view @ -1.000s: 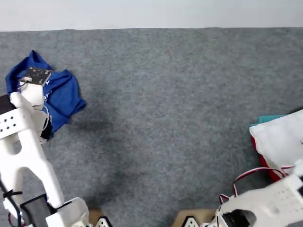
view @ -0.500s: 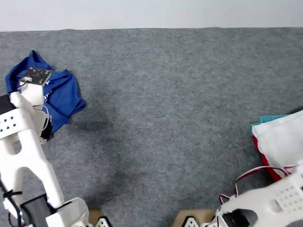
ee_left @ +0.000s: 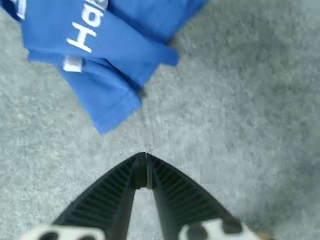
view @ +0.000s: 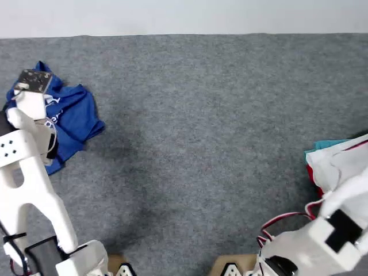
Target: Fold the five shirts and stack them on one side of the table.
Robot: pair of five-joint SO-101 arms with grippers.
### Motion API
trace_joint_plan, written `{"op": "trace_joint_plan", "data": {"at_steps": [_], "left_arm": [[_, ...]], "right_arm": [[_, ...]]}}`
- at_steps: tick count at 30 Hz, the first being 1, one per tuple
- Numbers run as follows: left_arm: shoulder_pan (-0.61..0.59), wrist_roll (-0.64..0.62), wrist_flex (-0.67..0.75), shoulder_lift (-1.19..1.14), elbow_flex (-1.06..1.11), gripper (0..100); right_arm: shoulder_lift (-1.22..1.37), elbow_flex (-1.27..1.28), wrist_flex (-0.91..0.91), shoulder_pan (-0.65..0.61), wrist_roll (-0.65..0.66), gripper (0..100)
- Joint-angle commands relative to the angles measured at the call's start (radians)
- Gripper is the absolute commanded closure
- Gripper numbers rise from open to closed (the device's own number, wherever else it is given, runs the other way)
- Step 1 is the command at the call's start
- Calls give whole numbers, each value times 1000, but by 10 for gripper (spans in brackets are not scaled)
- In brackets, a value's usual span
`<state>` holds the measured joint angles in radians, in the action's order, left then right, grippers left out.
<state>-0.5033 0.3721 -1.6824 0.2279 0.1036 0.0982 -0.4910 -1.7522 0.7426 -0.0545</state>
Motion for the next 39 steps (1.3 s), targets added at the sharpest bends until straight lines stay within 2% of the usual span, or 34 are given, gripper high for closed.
{"op": "trace_joint_plan", "data": {"at_steps": [1, 5, 8, 12, 17, 27, 33, 39], "left_arm": [[11, -26, 72, 25, -33, 971], [-5, -26, 98, 25, -28, 842], [-52, -18, 103, 12, -28, 808], [-133, 69, 137, -98, -30, 788], [-226, 121, 290, -313, -35, 786], [-219, 138, 488, -569, -36, 786], [-166, 133, 514, -654, -44, 801], [-98, 135, 404, -802, -160, 924]], "right_arm": [[-108, 186, -36, -13, 11, 989], [-203, 394, -35, 18, 12, 989], [-269, 479, -35, 27, 74, 989], [-354, 516, -35, 28, 160, 989], [-438, 517, -35, 19, 175, 989], [-513, 519, -35, 8, 176, 989], [-553, 519, -35, 8, 176, 989], [-581, 519, -36, 8, 176, 989]]}}
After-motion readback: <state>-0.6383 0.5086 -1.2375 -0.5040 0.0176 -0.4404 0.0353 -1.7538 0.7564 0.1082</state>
